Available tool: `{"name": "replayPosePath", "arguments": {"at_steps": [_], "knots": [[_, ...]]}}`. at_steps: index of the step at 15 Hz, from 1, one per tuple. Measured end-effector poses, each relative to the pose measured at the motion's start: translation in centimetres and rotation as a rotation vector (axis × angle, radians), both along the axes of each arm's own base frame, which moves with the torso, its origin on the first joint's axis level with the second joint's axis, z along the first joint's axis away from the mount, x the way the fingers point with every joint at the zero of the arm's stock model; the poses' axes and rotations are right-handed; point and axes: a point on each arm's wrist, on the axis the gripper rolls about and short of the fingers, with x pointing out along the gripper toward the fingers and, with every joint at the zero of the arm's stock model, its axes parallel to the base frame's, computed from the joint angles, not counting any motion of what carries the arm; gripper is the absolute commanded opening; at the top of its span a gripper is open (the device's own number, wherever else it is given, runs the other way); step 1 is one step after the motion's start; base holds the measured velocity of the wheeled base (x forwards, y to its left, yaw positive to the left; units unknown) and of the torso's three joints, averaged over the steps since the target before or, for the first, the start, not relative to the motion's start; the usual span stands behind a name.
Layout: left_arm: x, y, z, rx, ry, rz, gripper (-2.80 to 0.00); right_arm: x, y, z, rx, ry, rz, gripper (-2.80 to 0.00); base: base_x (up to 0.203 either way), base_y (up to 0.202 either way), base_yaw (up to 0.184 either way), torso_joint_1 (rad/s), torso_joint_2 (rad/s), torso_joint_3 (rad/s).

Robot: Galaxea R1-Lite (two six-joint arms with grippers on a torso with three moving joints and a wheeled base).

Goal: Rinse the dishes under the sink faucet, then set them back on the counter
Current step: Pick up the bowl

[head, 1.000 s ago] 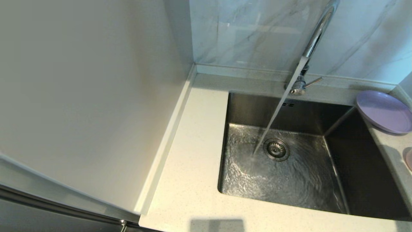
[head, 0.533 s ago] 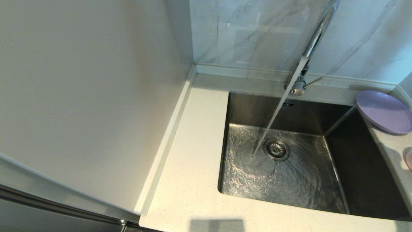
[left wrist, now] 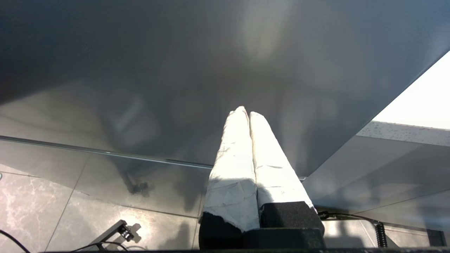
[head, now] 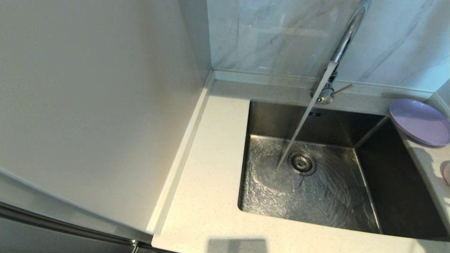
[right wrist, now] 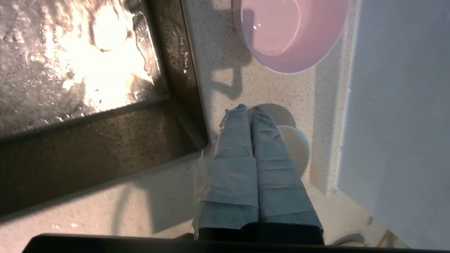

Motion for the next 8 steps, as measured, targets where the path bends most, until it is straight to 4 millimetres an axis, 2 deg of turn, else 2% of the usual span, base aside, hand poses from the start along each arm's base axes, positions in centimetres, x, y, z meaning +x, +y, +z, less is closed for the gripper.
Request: {"name": "replayPosePath", "arguments": {"at_steps": [1,8], "knots": [[0.0,0.0,0.0,0.000,0.000,0.000,-2.80,0.4,-0.2,-0.4,0.011,0.010,-0.008,0.00,0.000,0.000,0.000,0.000,0.00,0.000],[0.0,0.0,0.0,0.000,0.000,0.000,-2.80,2.4,-1.2,-1.4,0.022,0.001,-0.034,0.00,0.000,0.000,0.000,0.000,0.00,0.000]]}}
